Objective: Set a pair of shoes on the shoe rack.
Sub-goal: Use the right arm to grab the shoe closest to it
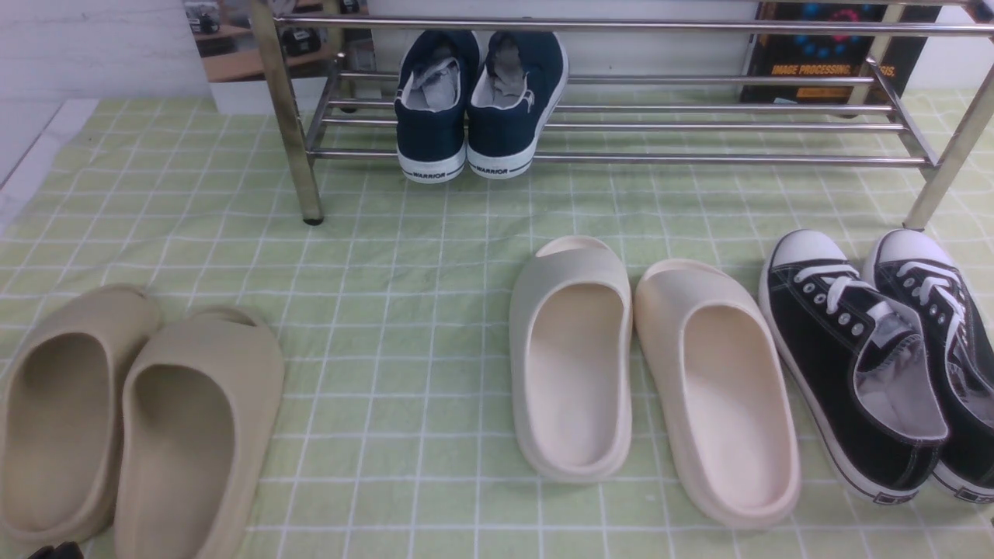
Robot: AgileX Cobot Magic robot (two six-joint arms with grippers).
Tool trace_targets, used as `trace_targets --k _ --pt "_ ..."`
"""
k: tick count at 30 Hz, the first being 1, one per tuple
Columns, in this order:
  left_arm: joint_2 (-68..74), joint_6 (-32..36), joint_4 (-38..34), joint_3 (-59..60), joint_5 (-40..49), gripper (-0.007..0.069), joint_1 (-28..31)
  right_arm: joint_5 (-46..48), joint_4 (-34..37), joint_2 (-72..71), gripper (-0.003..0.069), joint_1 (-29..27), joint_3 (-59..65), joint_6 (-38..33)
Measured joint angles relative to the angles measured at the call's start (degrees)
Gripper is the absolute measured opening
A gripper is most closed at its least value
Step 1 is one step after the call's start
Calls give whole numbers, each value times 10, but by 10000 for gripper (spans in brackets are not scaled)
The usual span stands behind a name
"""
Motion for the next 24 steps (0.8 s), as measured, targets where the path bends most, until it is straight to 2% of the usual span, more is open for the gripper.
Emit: trace_targets --k 6,13,16,17,18,19,24 --pt "0 0 -1 0 0 101 0 -30 -3 0 239 0 0 -72" --pt "0 0 -3 0 0 110 0 -40 -11 2 224 0 -44 -229" --pt "0 0 -2 0 0 113 0 -24 -53 48 124 0 -115 -295" --pt "0 0 -2 0 0 113 0 -22 -57 52 124 0 -120 -295" --pt "0 0 -2 0 0 113 0 -2 -98 99 46 0 -161 -309" --pt "0 0 -2 0 0 113 0 11 -119 122 18 0 -188 -310" --pt "0 0 -2 0 0 113 0 133 -233 261 -3 0 -314 -313"
